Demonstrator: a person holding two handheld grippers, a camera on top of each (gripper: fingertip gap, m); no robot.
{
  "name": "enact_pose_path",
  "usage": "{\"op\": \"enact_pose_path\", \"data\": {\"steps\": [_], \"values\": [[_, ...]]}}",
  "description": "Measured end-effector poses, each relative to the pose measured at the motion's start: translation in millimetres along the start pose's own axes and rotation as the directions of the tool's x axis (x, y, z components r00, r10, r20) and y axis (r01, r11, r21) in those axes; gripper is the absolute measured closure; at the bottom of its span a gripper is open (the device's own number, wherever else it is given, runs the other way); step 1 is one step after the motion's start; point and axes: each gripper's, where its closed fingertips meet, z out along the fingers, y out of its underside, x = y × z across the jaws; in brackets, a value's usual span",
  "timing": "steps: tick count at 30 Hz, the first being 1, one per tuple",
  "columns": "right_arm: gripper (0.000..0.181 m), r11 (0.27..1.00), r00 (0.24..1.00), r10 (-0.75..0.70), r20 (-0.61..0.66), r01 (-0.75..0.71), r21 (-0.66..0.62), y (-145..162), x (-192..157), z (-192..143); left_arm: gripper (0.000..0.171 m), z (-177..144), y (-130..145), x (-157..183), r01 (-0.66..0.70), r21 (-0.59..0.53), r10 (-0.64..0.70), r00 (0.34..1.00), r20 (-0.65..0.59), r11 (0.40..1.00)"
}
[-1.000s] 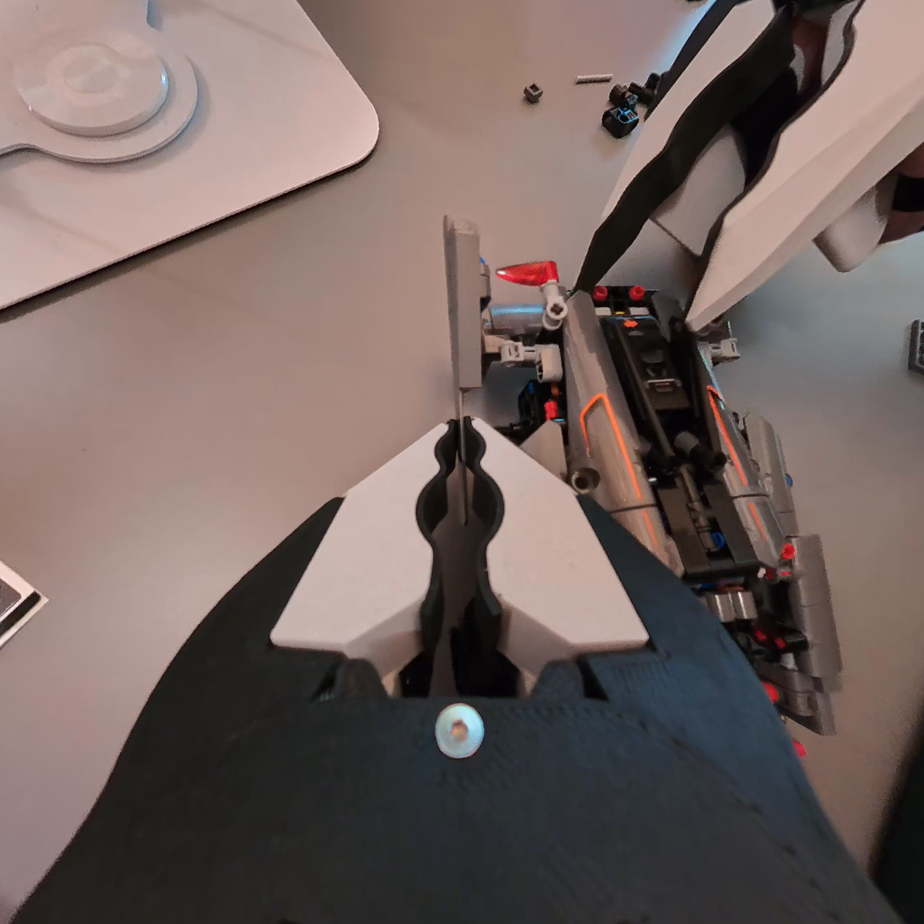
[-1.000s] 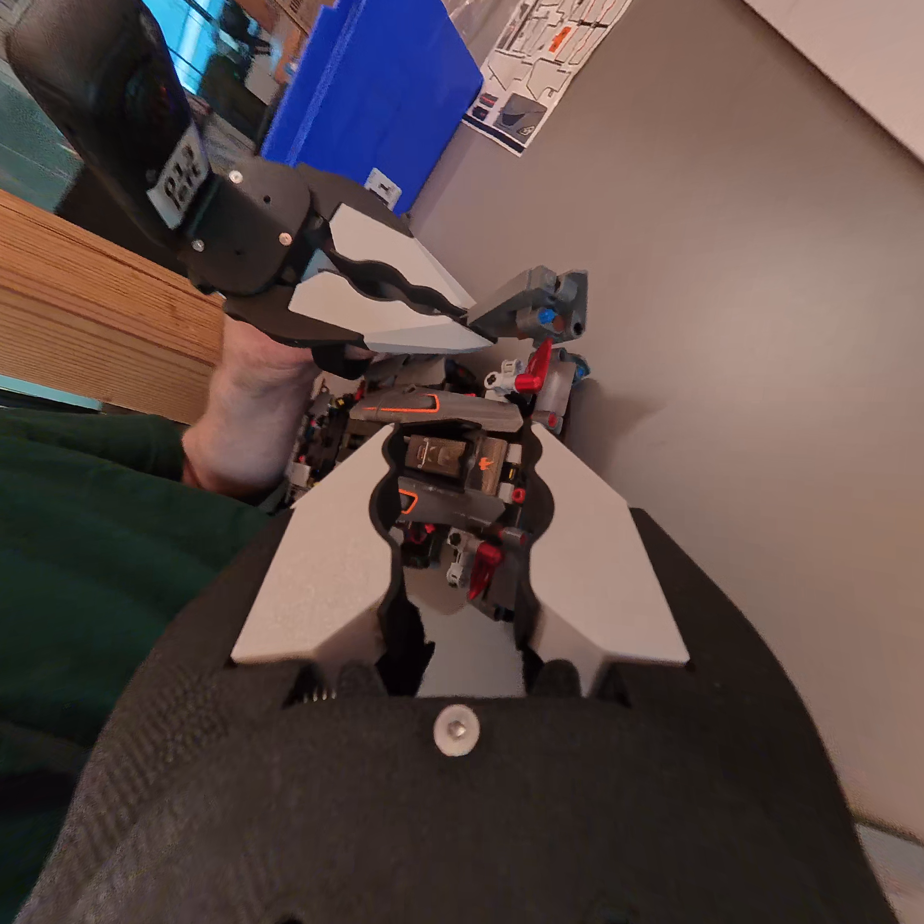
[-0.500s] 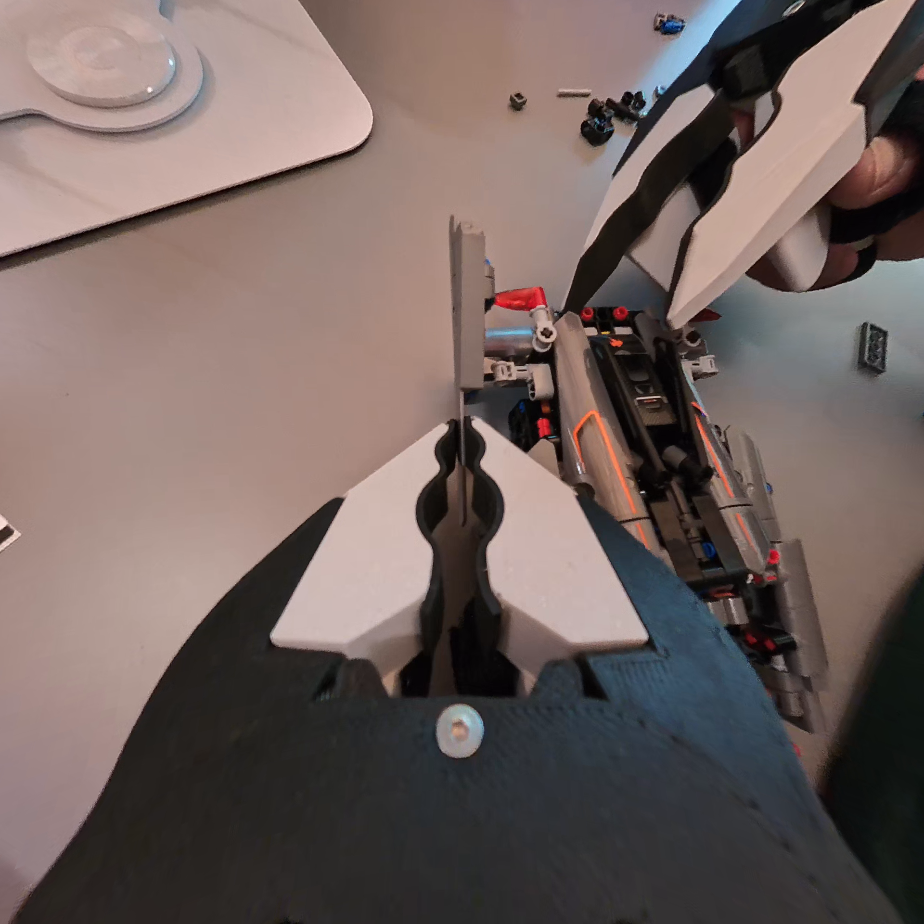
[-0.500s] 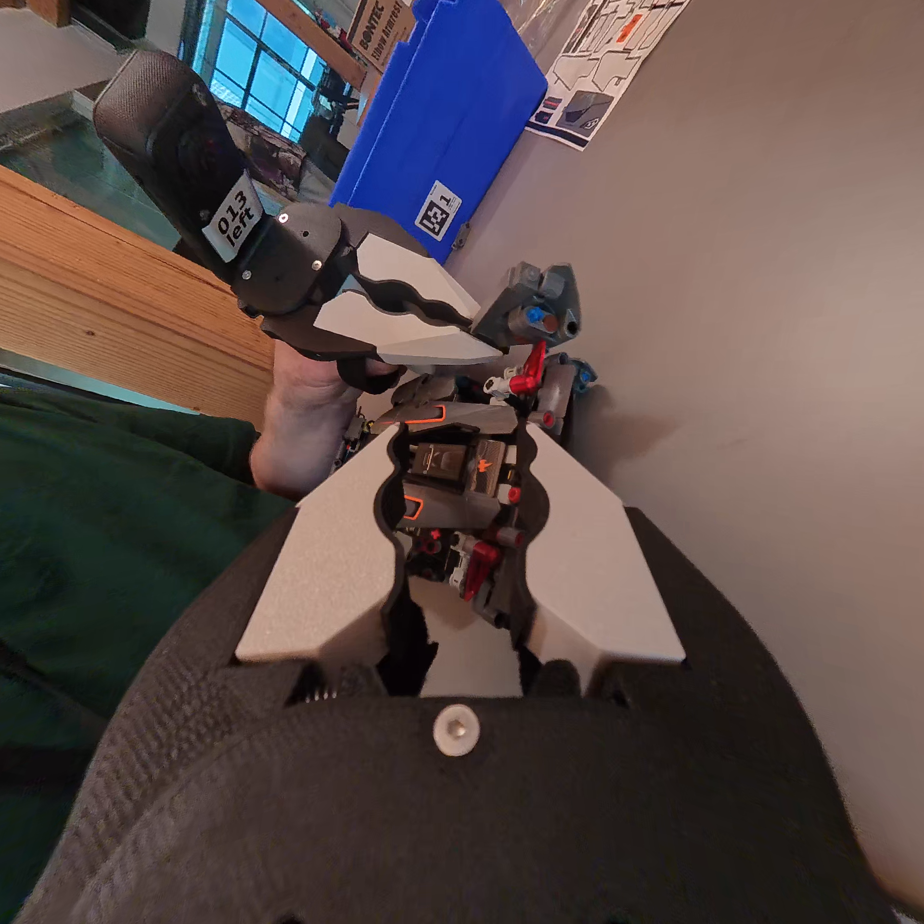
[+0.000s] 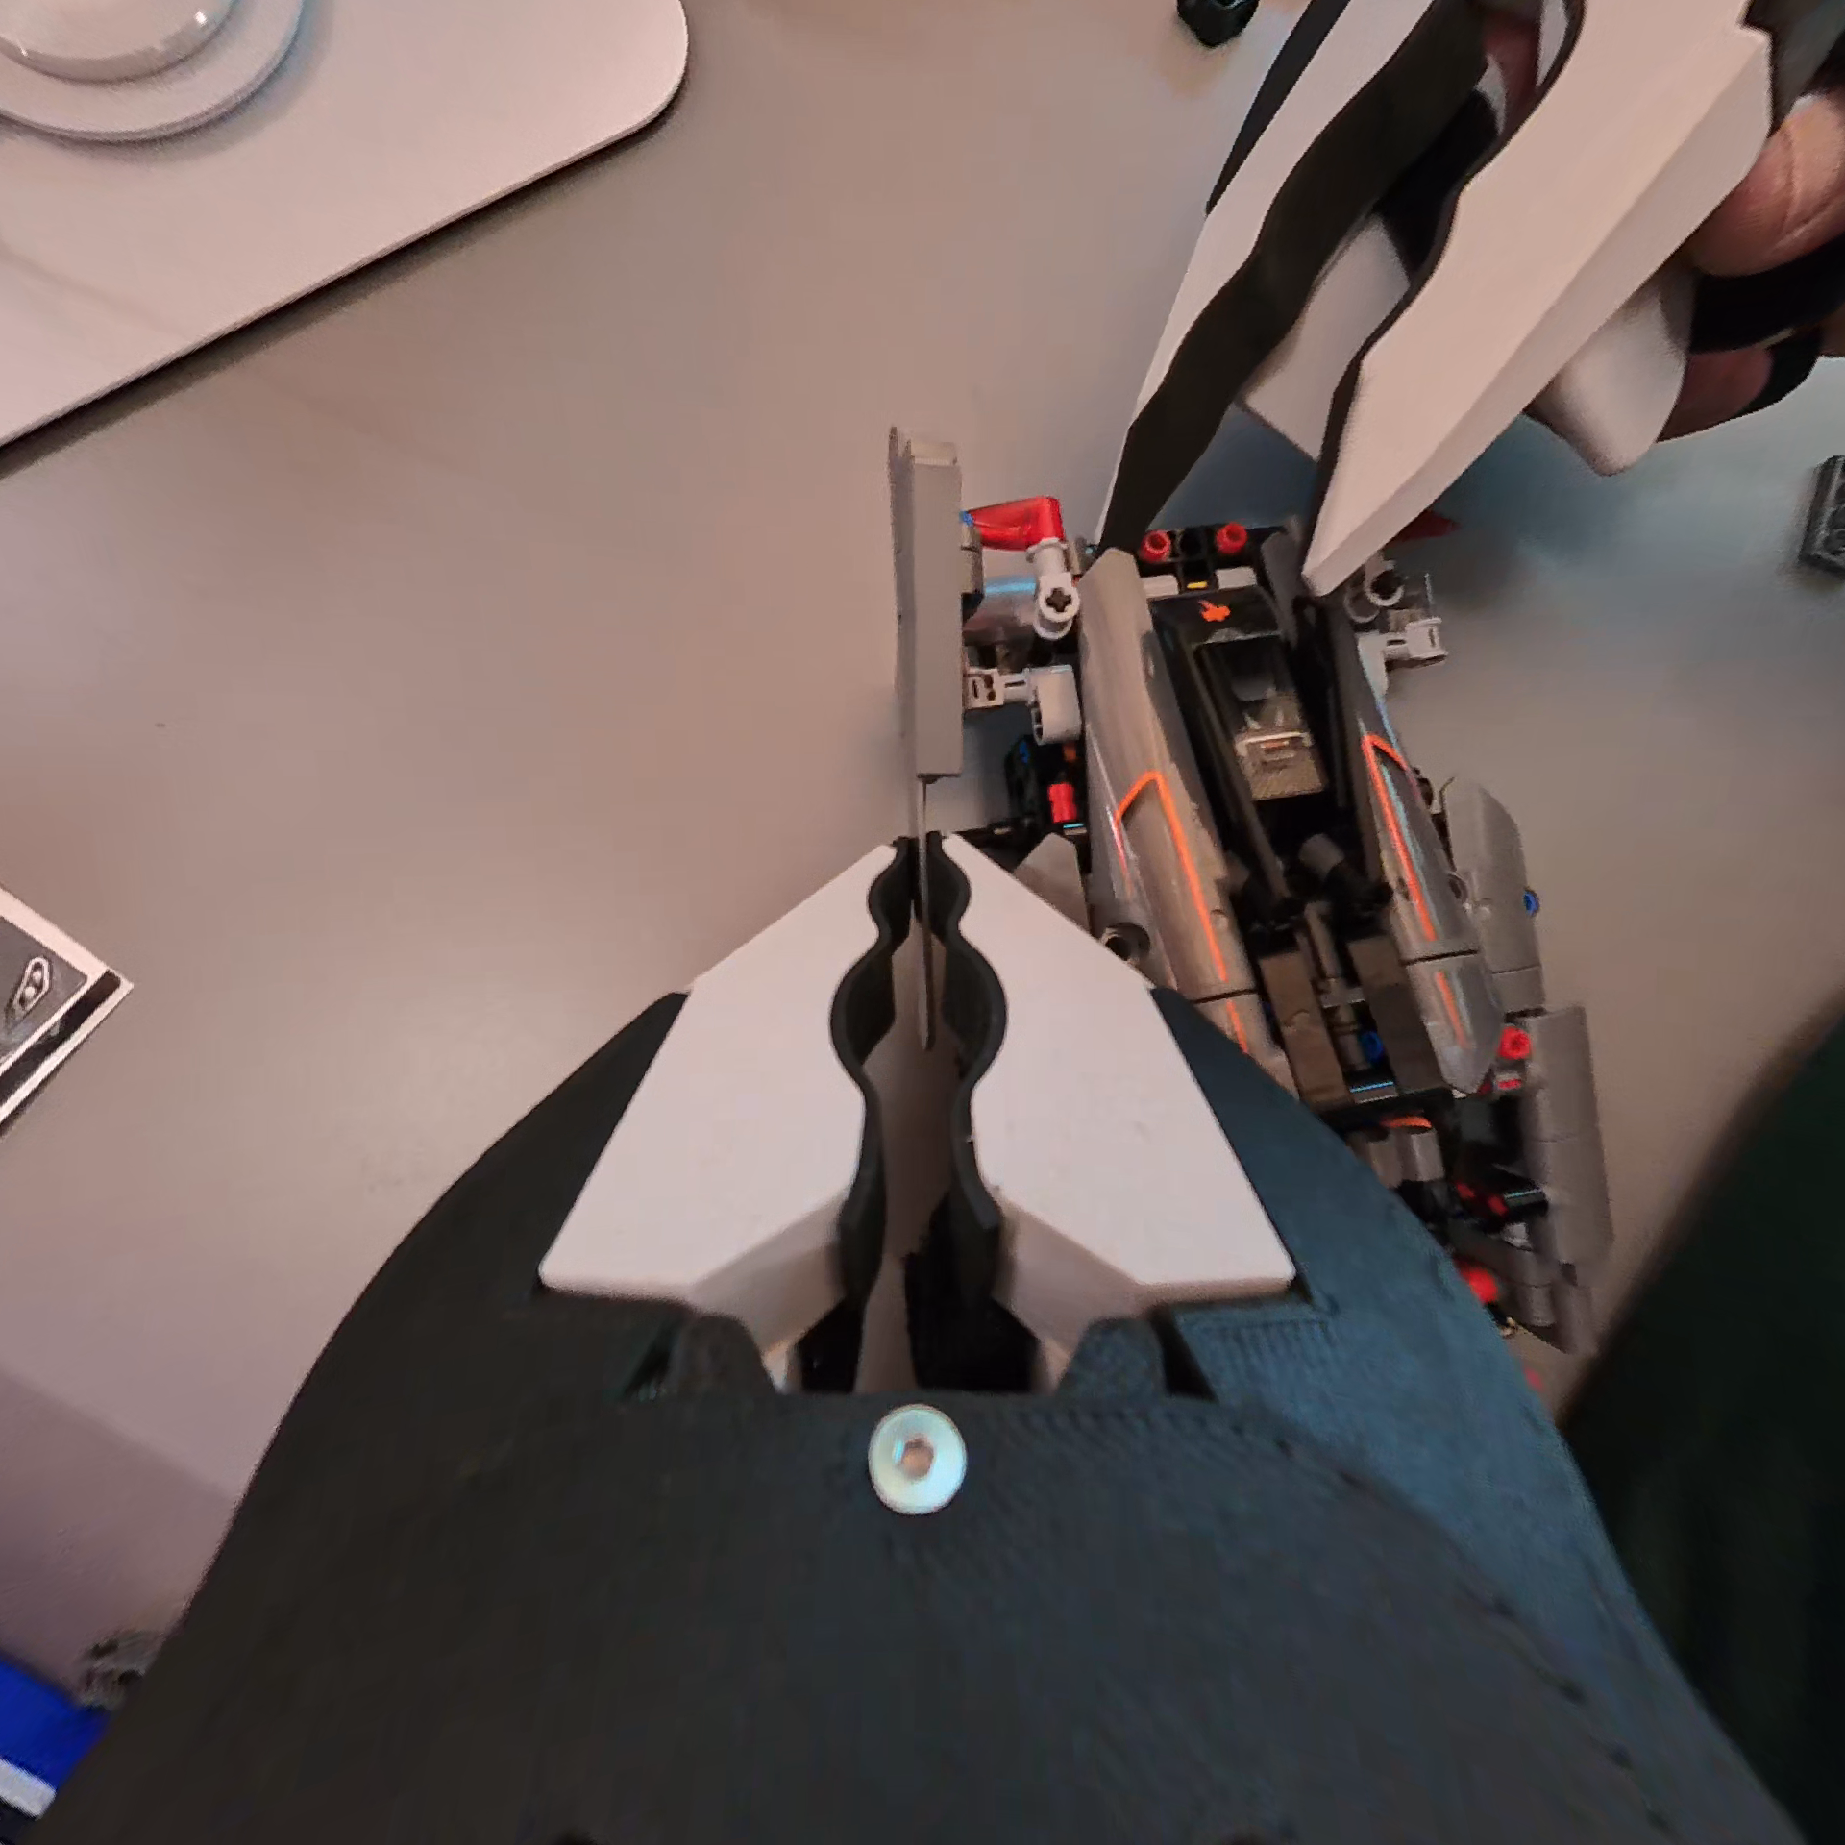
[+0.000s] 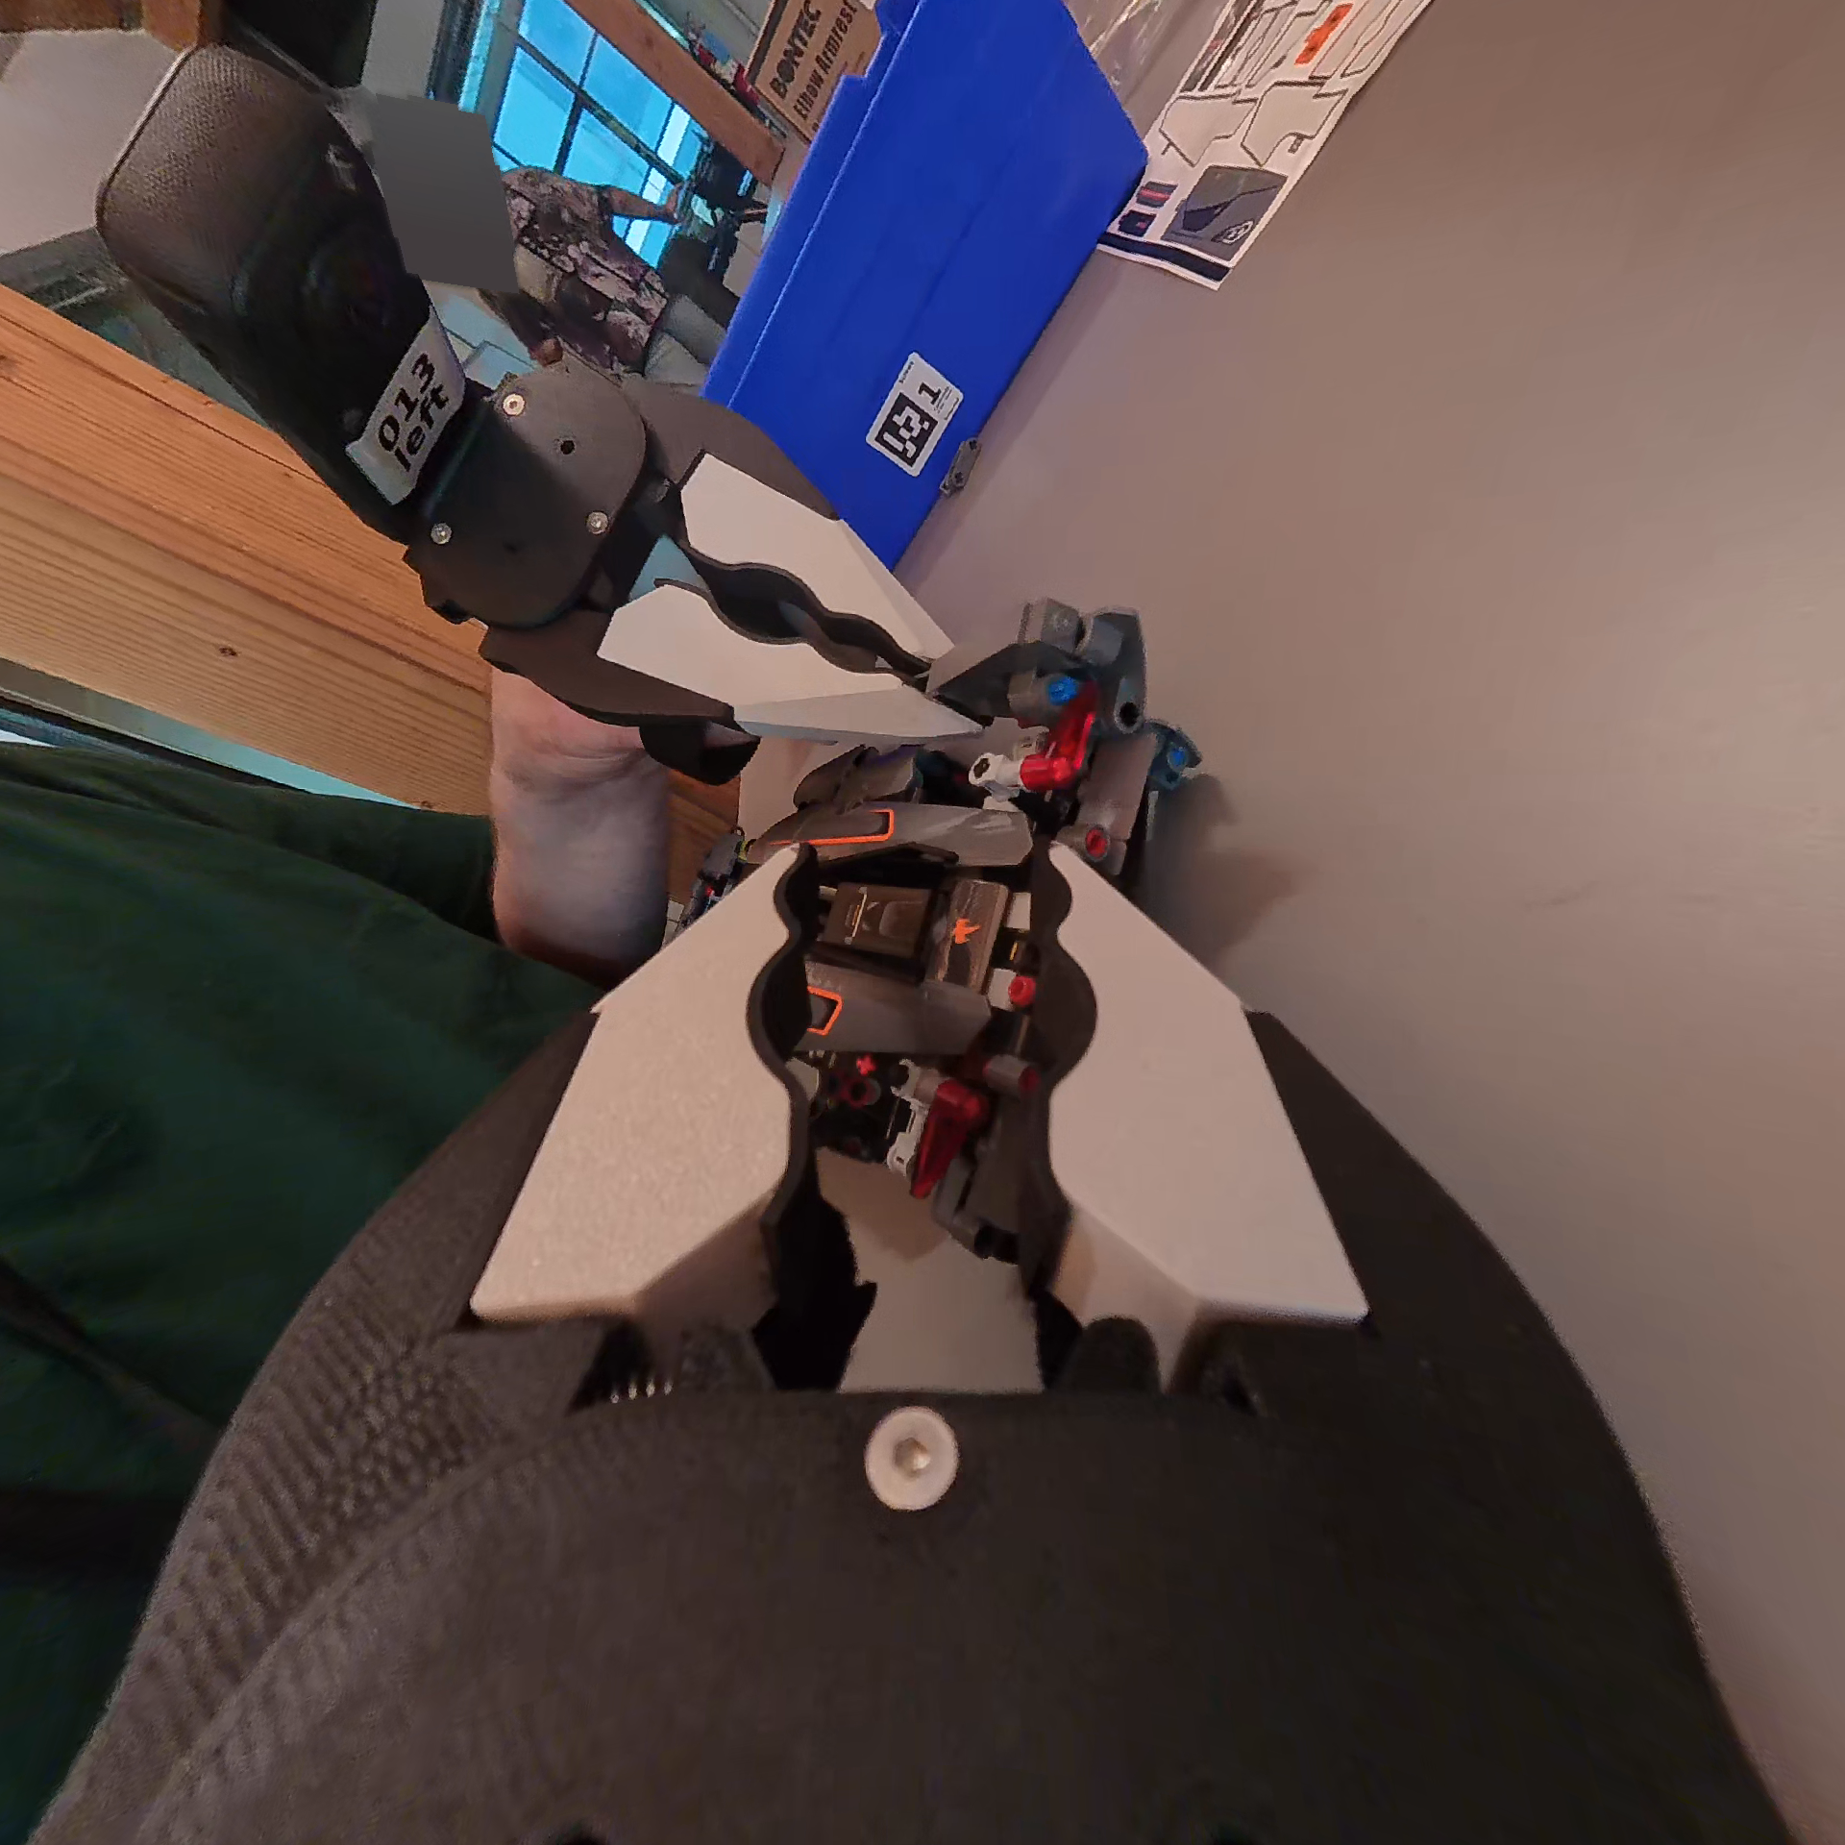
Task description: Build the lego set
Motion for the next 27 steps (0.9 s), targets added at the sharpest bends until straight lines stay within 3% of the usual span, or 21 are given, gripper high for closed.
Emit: {"op": "enact_pose_path", "data": {"steps": [19, 24, 27], "values": [[0.140, 1.000, 1.000, -0.020, 0.022, 0.020, 0.001, 3, -4, 0, 0.171, 1, 2, 3, -0.040, -0.037, 0.040, 0.999, -0.008, 0.998], [0.138, 0.990, 0.984, -0.142, -0.103, 0.140, -0.034, -7, 3, -12, 0.171, 0, 3, 4, -0.039, -0.041, 0.038, 0.999, -0.012, 0.998], [0.138, 0.945, 0.926, -0.326, -0.191, 0.312, -0.101, -22, 4, -14, 0.171, 0, 3, 4, -0.046, -0.047, 0.046, 0.999, -0.002, 0.998]]}}
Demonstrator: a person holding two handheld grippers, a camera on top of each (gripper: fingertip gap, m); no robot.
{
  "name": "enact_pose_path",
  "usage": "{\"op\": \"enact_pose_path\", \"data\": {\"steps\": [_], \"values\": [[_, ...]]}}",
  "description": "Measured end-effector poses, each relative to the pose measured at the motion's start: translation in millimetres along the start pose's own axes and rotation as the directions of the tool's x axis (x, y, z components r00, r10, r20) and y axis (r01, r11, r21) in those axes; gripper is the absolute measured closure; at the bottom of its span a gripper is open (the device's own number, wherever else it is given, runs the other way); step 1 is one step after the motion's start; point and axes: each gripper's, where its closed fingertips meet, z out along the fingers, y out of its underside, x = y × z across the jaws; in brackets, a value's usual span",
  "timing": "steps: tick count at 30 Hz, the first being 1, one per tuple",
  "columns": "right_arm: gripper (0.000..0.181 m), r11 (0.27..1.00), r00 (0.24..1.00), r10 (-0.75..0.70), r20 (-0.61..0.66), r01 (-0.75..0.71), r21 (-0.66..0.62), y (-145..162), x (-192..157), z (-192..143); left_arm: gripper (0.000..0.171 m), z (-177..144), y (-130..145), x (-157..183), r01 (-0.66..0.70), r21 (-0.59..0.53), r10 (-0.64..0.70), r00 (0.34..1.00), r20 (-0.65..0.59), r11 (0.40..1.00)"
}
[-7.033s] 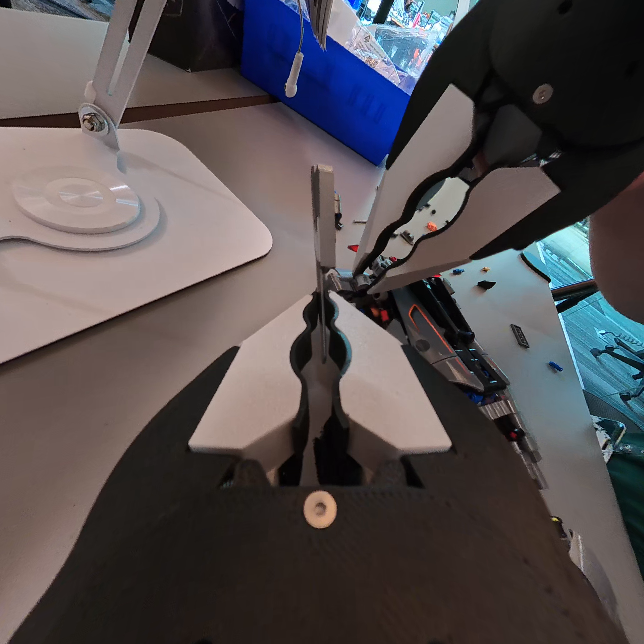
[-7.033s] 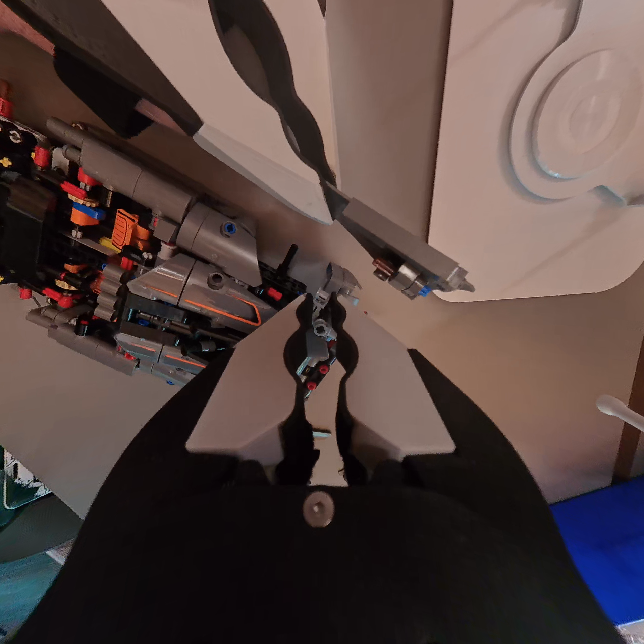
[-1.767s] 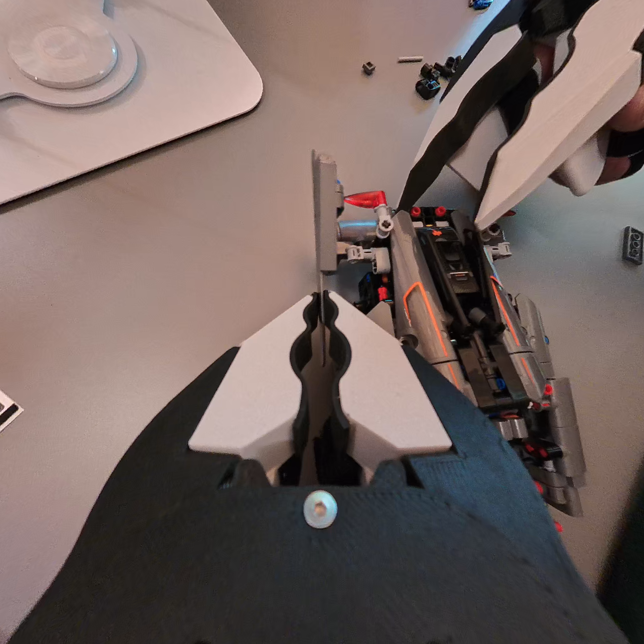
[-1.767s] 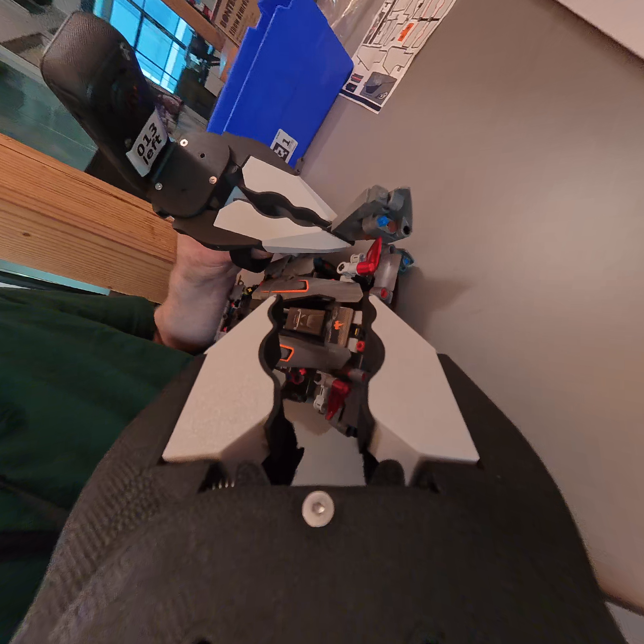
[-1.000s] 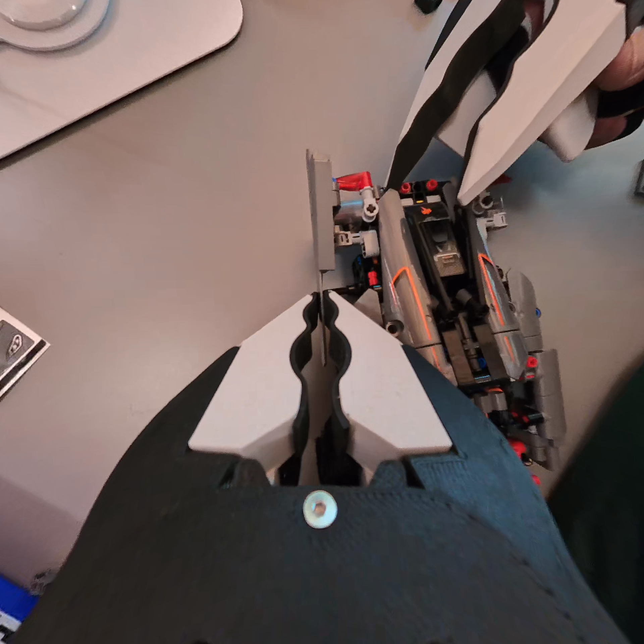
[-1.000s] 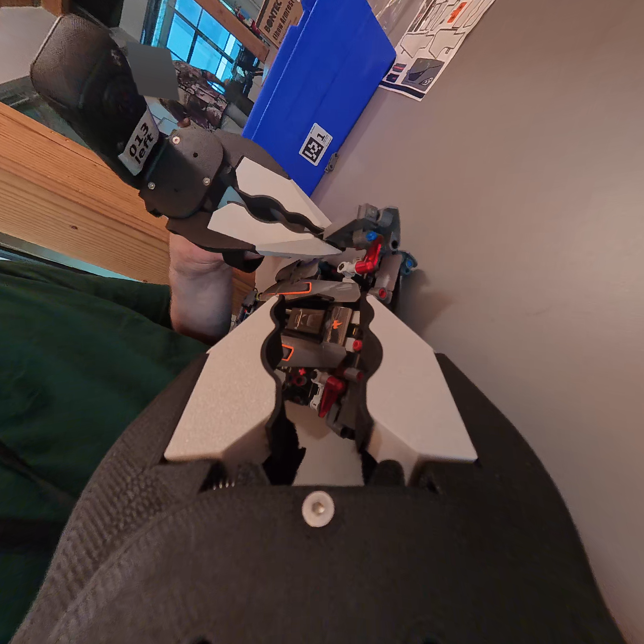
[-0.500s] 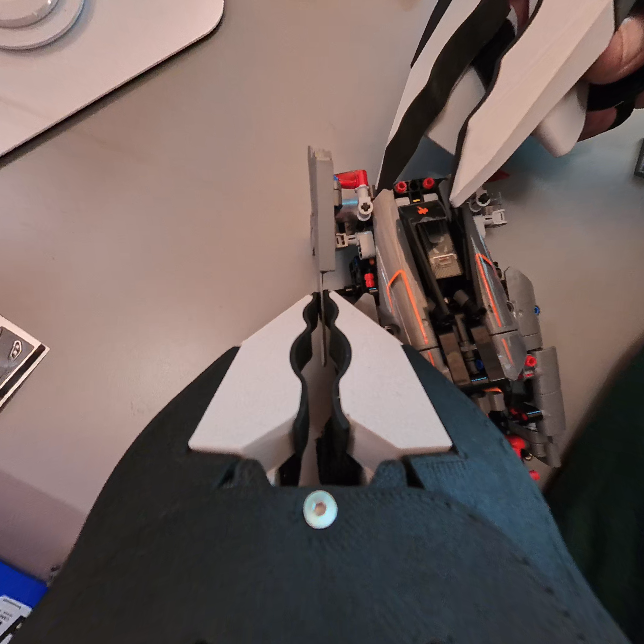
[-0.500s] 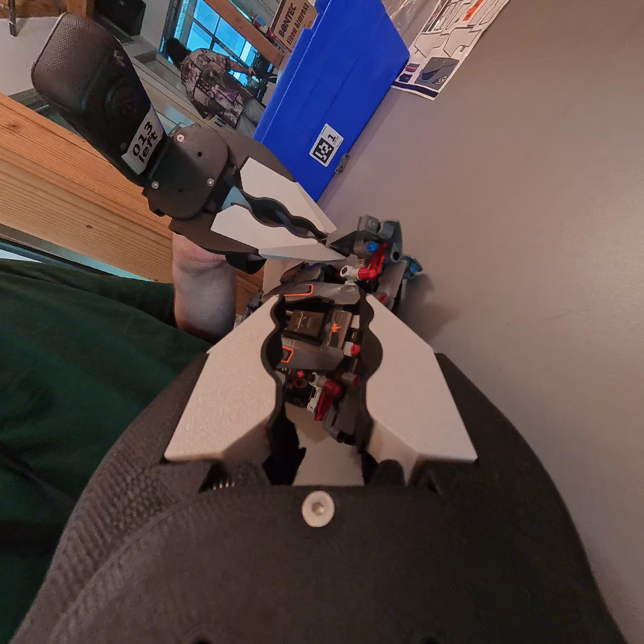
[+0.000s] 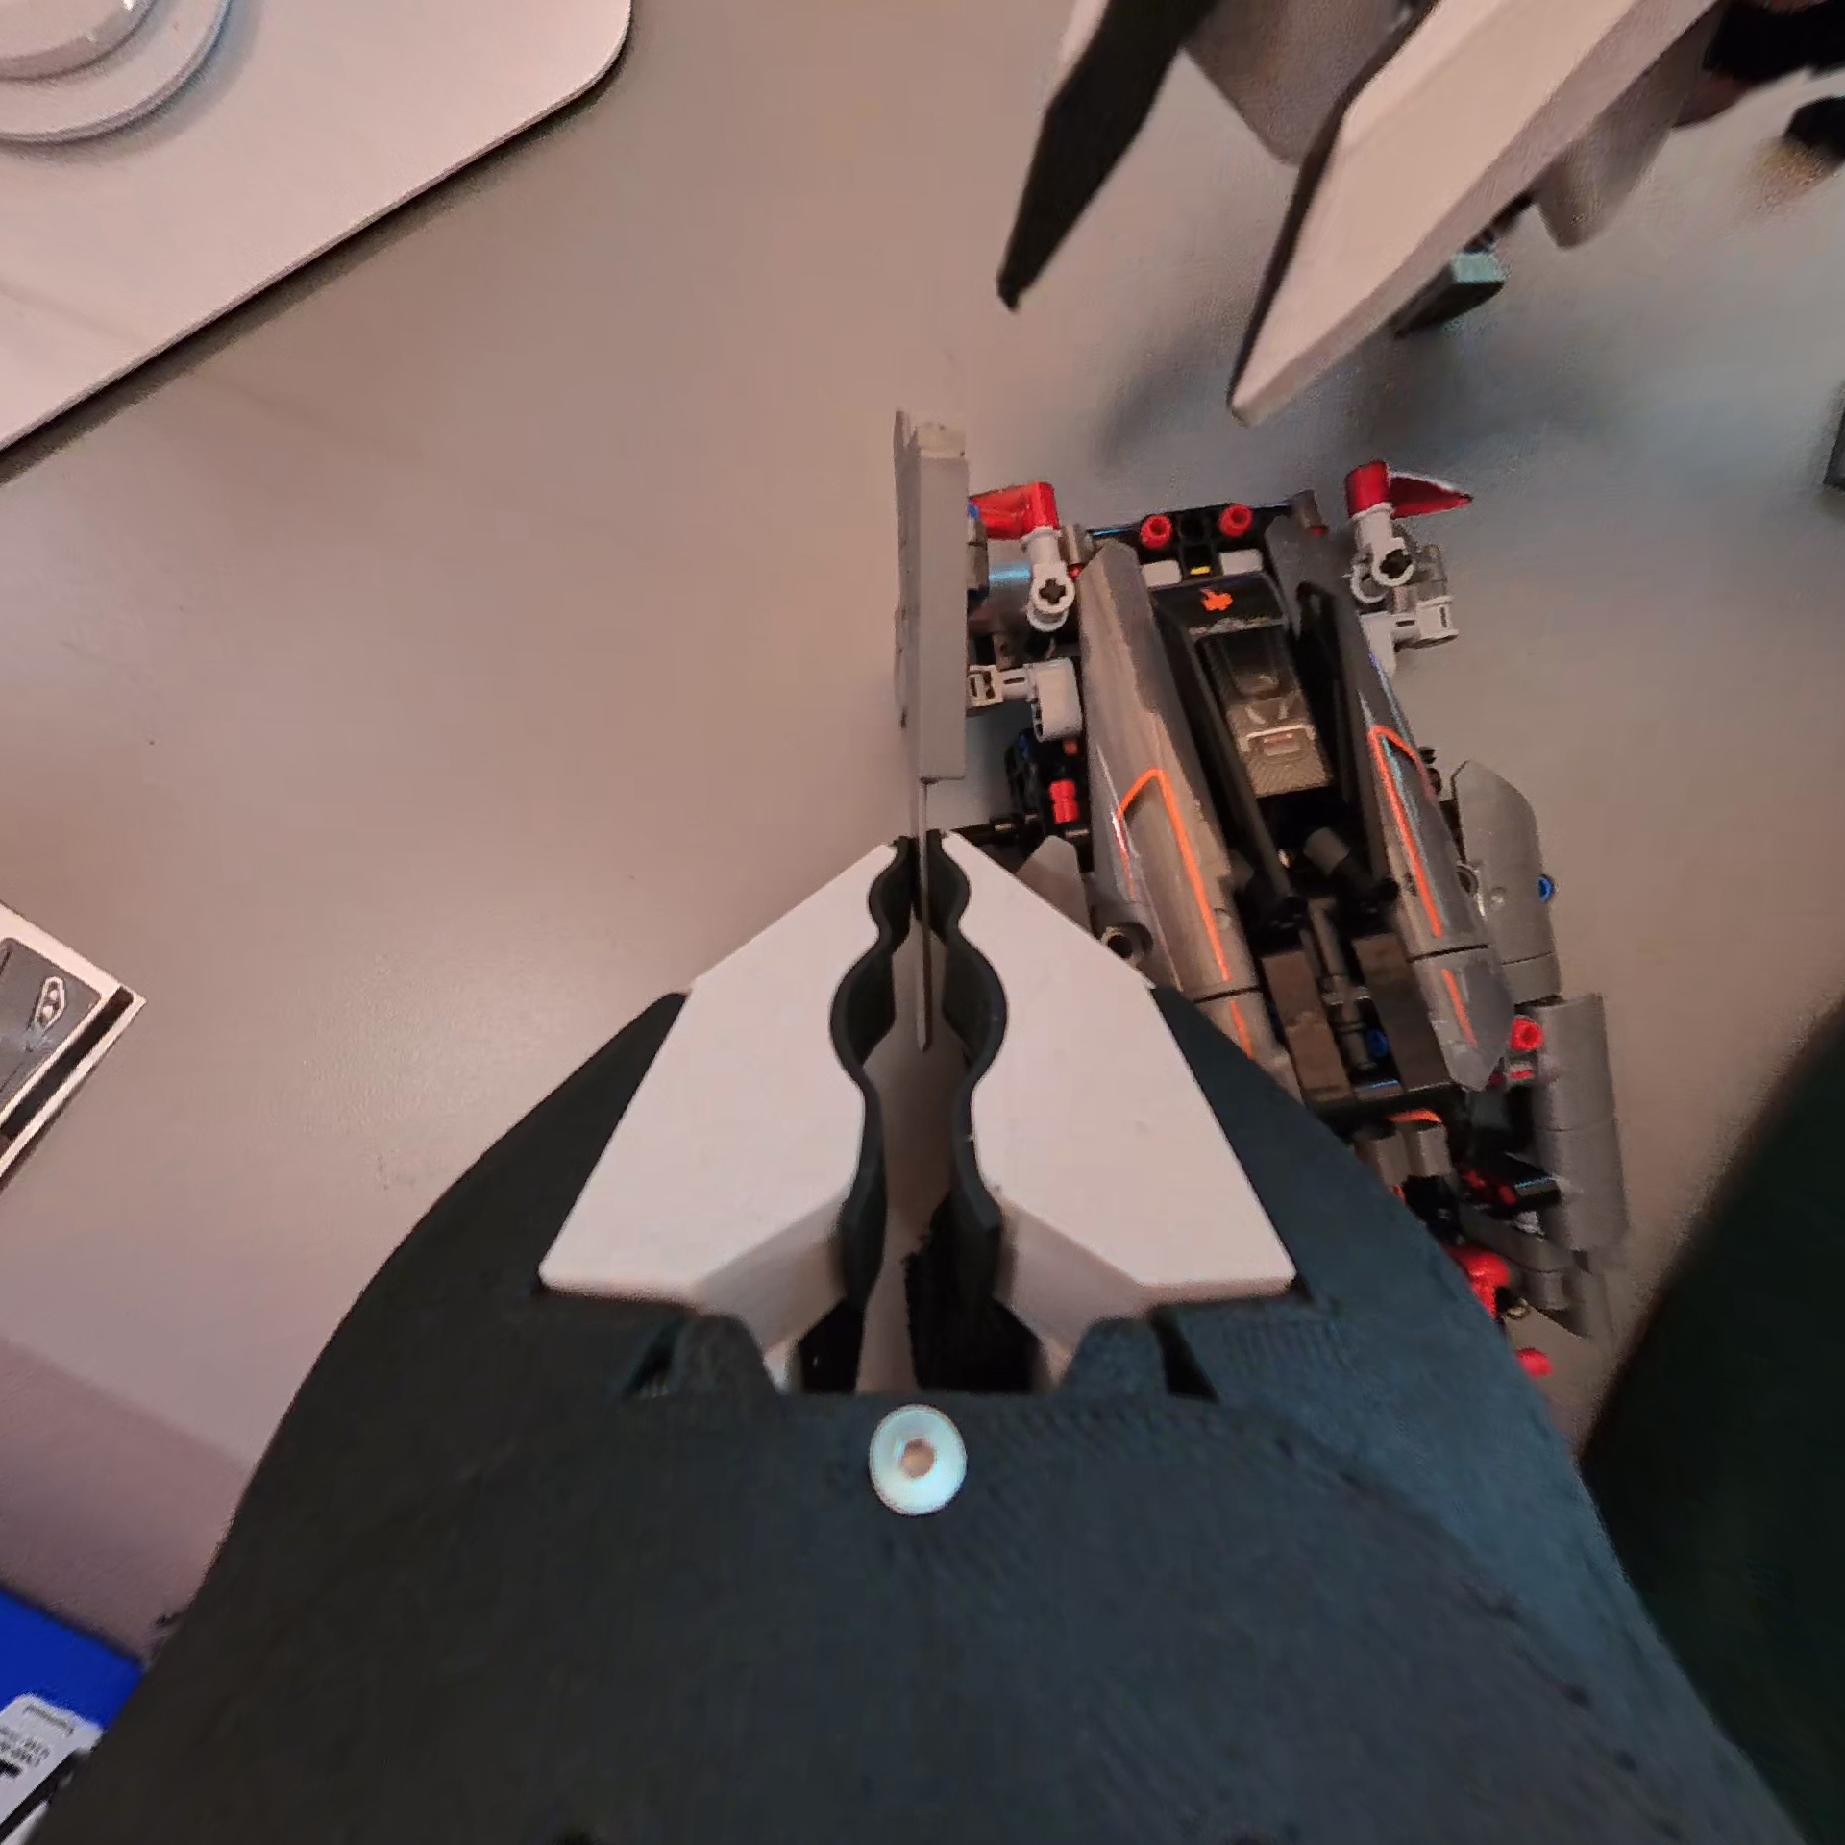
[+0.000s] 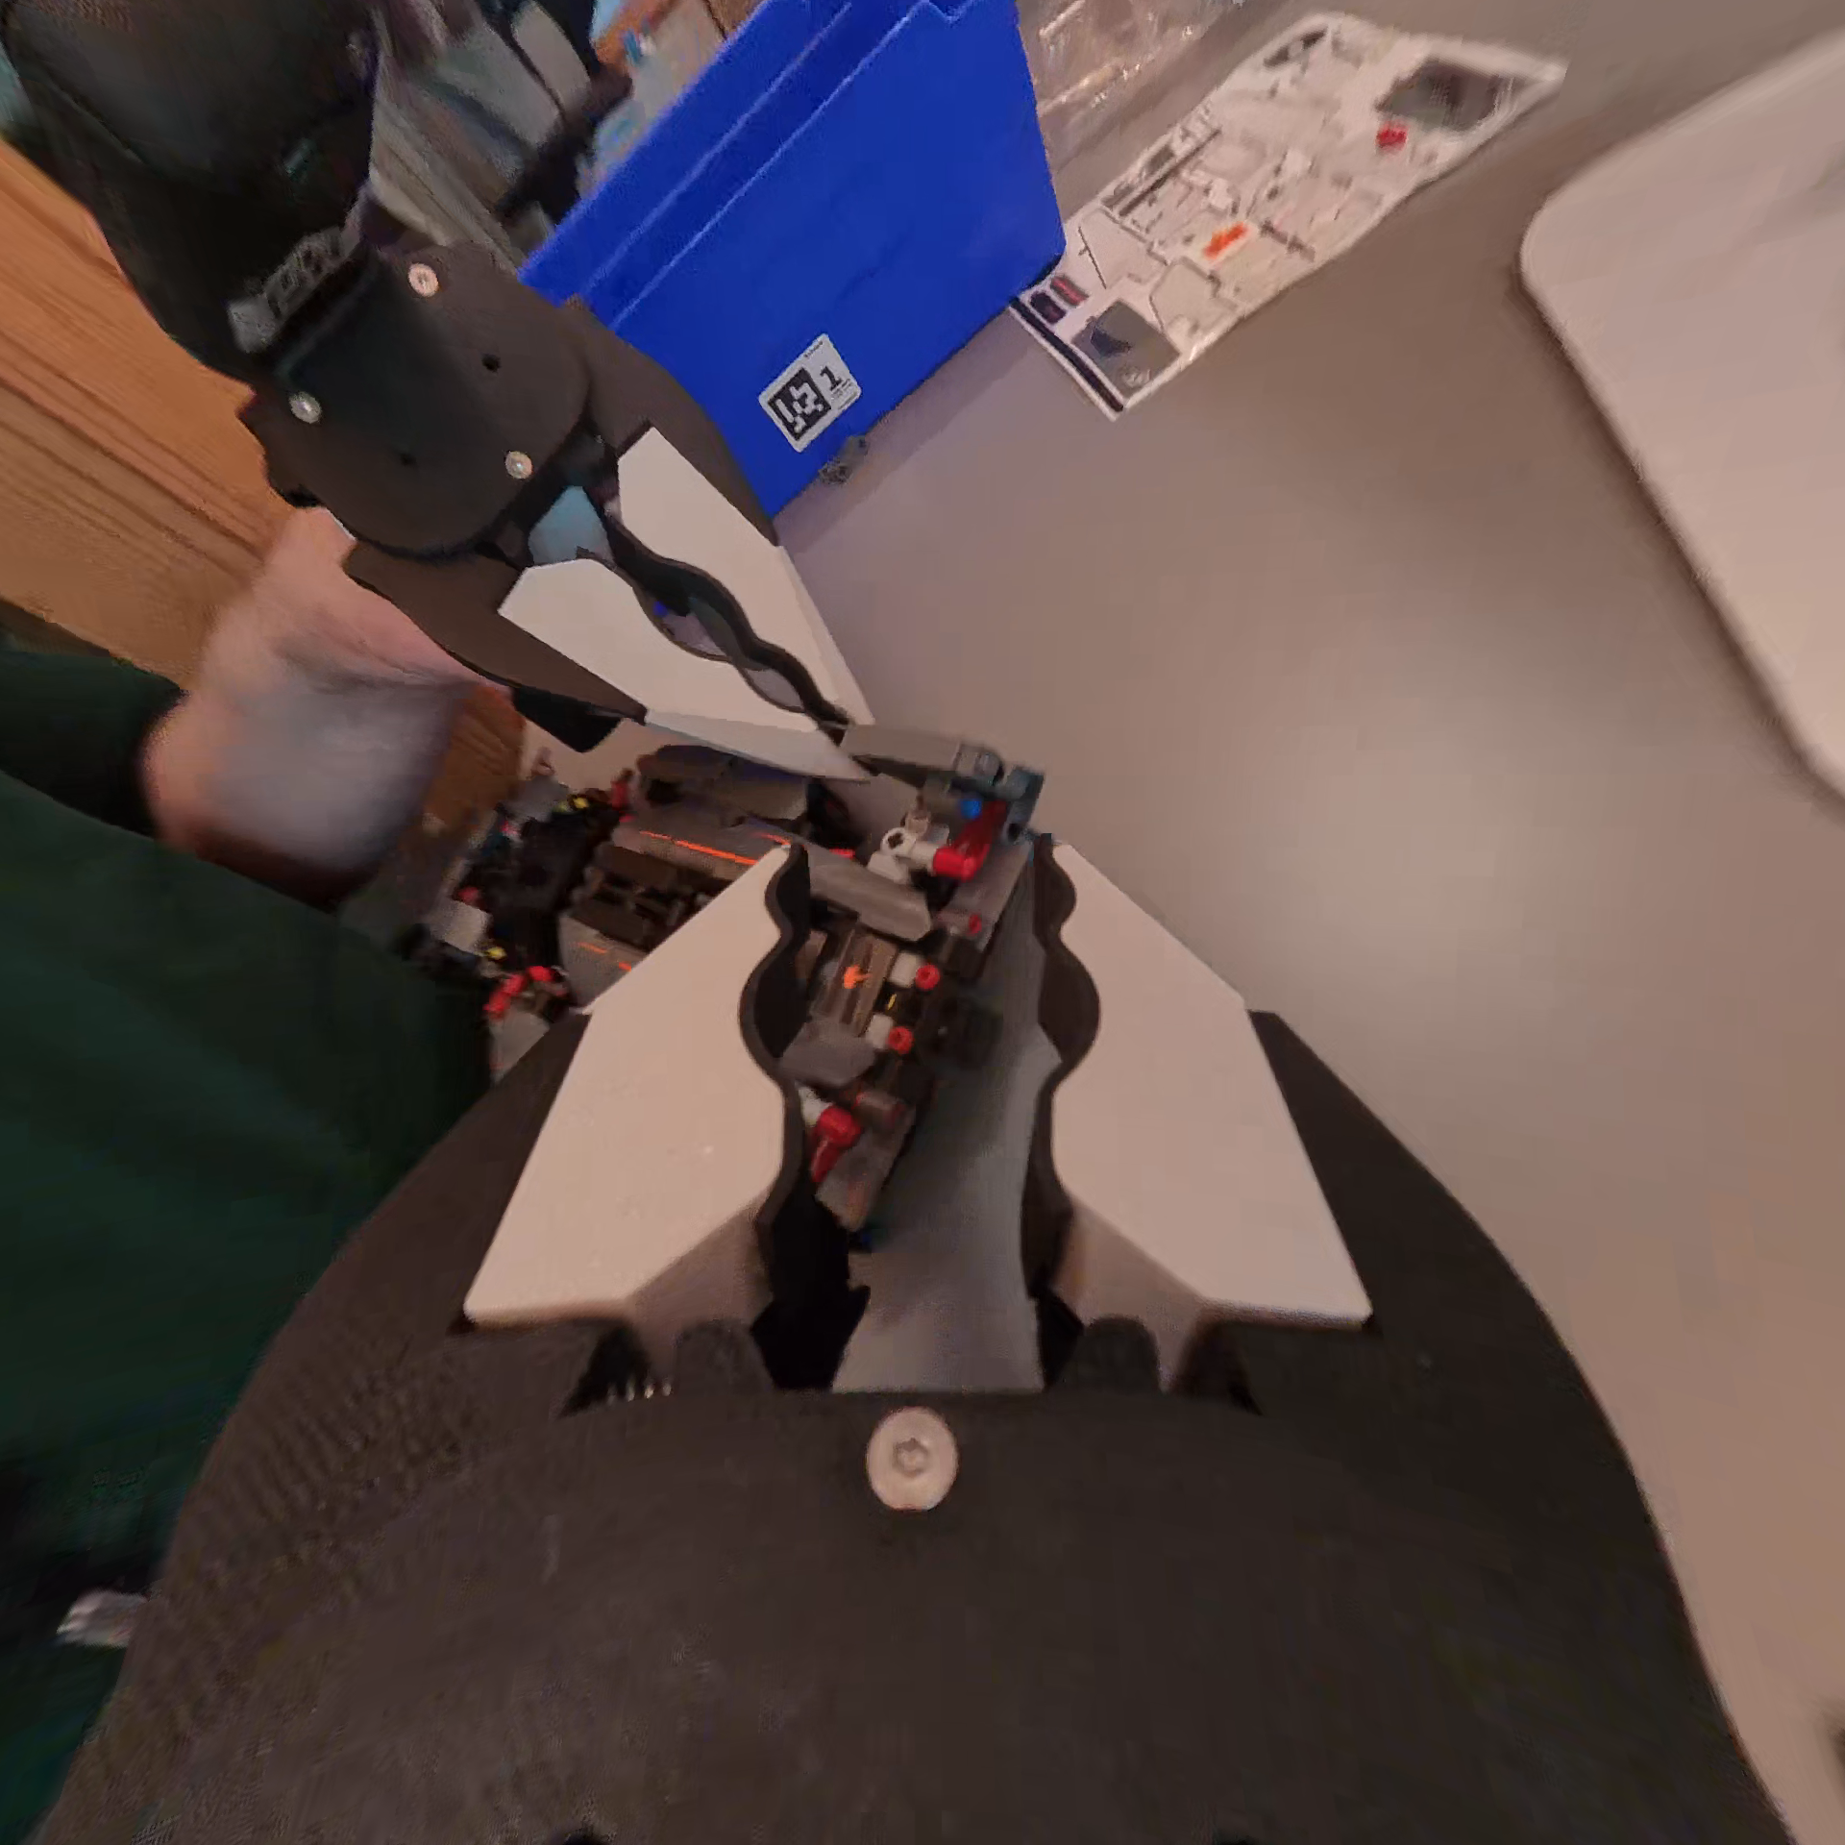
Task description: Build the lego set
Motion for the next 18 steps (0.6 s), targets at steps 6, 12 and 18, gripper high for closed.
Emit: {"op": "enact_pose_path", "data": {"steps": [6, 12, 18], "values": [[0.138, 0.881, 0.890, -0.452, -0.063, 0.435, -0.186, -17, 1, 27, 0.171, -6, -3, 0, -0.063, -0.041, 0.065, 0.995, 0.074, 0.997], [0.148, 0.750, 0.788, -0.615, 0.042, 0.600, -0.278, -13, -5, 48, 0.171, -12, -6, -1, -0.083, -0.044, 0.088, 0.988, 0.131, 0.996], [0.141, 0.735, 0.771, -0.637, -0.009, 0.604, -0.309, -17, -2, 55, 0.171, -26, -10, -6, -0.081, -0.005, 0.081, 0.981, 0.177, 0.997]]}}
